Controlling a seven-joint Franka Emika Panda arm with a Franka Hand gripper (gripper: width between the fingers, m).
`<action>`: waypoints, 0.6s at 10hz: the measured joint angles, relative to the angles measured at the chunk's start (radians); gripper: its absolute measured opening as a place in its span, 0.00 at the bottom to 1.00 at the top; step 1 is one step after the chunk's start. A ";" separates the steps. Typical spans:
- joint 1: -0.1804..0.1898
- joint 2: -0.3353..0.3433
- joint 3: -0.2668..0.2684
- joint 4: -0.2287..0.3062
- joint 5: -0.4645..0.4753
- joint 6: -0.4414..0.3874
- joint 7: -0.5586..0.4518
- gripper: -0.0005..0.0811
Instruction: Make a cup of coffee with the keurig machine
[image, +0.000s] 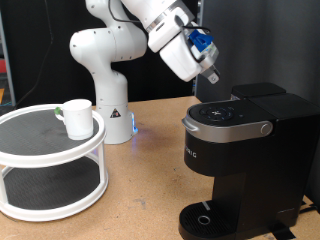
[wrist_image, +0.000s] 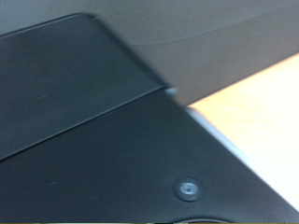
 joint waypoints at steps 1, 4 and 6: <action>0.000 -0.013 0.004 -0.020 0.036 0.028 0.003 0.02; -0.002 -0.104 -0.037 -0.089 0.044 -0.057 -0.052 0.02; -0.015 -0.175 -0.085 -0.127 -0.006 -0.164 -0.098 0.02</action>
